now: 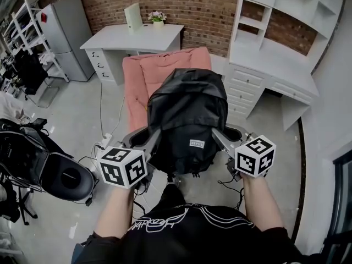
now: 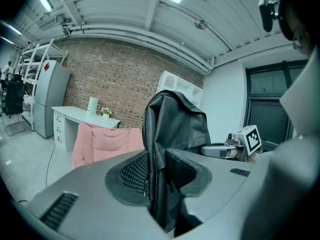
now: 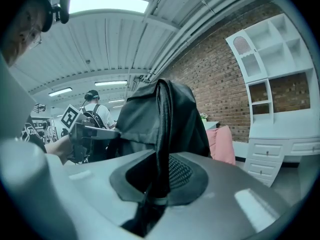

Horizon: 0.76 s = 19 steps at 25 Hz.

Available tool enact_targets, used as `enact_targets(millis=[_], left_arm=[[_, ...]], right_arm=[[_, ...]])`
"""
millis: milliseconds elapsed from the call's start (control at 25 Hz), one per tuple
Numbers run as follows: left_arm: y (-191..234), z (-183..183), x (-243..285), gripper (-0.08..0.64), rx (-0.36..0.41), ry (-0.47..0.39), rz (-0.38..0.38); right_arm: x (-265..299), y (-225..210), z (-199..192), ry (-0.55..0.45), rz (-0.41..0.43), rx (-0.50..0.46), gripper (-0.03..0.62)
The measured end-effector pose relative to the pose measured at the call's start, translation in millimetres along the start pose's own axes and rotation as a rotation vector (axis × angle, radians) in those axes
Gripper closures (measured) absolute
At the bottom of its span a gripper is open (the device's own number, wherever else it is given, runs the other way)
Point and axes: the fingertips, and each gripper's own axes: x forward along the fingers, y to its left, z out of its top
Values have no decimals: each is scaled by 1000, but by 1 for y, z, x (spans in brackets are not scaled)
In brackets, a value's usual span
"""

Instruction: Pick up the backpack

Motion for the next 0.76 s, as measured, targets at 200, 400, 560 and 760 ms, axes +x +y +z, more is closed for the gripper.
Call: enact_targets(millis=[200,400,560,760], left_arm=[[-5,1,0,457,3,5,1],[-12,4,2,457,11,4,4],[-19,4,1,457,12,-1,0],[-23,0,-15,457,12,-7,1]], right_arm=[[-5,-1,1,-6,-1,-1,541],[-10,-4,4,-15,-3,-3,541],[-18,-5,6,-24,-8,-10,542],[-27,11,4,-32,-12,-23,543]])
